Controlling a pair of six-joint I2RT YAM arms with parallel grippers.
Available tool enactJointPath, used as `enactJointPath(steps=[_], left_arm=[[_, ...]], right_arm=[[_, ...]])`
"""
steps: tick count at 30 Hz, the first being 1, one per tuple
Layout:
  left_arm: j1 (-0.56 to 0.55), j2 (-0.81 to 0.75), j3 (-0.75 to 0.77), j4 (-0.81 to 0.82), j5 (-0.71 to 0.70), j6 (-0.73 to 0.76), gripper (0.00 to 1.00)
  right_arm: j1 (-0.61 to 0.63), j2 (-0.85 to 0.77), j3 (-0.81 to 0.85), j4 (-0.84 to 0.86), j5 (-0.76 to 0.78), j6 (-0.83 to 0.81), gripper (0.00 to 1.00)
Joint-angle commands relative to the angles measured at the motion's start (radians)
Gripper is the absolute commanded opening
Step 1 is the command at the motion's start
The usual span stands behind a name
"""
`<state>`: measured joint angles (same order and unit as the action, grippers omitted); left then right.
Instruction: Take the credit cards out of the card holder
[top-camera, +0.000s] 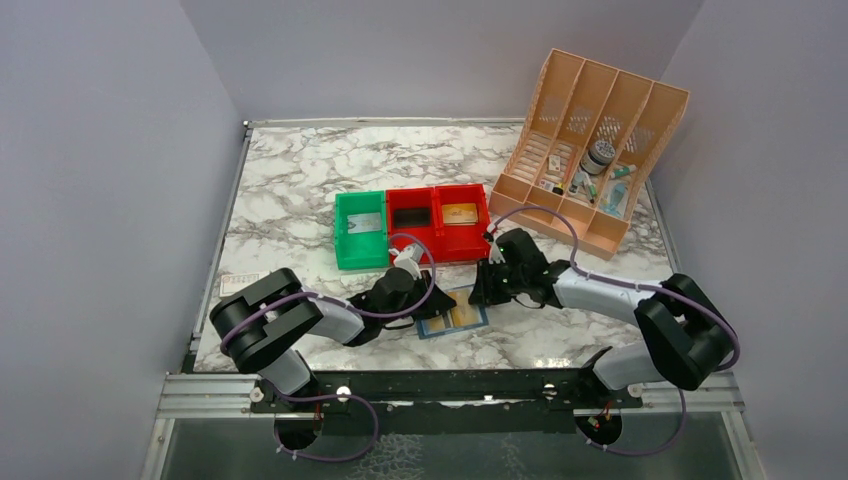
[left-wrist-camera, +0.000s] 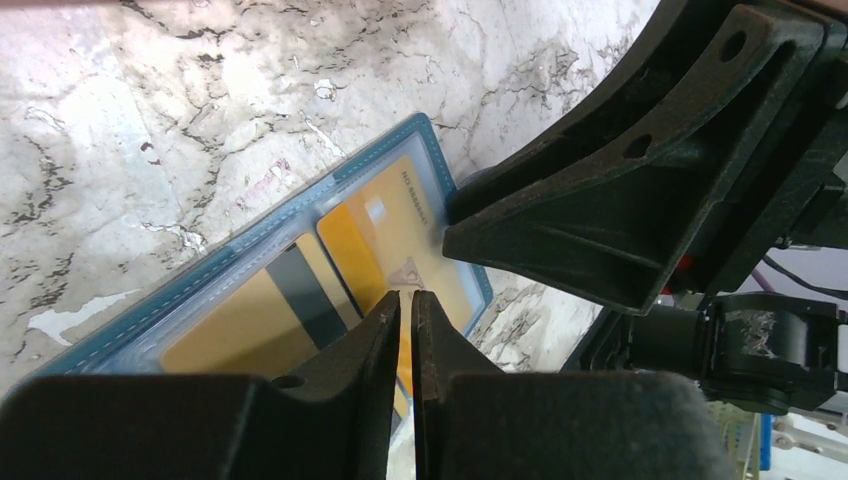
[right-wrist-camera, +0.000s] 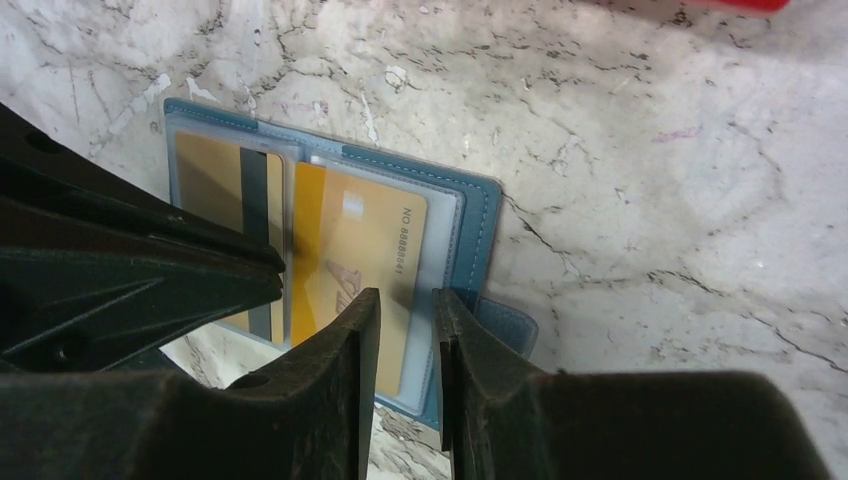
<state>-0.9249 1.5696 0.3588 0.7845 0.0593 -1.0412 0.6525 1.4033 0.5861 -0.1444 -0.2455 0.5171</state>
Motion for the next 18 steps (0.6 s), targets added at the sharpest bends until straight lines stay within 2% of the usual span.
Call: enactJointPath(steps=[1,4,13,18], left_arm=[[0.0,-0.031,-0.002,0.005,-0.007,0.002,0.17],[-0.001,-0.03,0.007,-0.045,0.006,0.024,0.25],[0.0,-0.076,0.047,-0.274,-0.079,0.088,0.31],[-0.001,-0.073,0.107,-0.435,-0.12,0.133,0.35]], right_arm=[[0.004,0.051,-0.022,0.002,-0.01,-0.021,0.25],[0.004,0.07,-0.033,0.006,0.013,-0.015,0.21],[0.004,0.088,-0.041,0.008,0.04,-0.014,0.18],[0.004,0.084,-0.046,0.041,-0.004,-0.012,0.18]])
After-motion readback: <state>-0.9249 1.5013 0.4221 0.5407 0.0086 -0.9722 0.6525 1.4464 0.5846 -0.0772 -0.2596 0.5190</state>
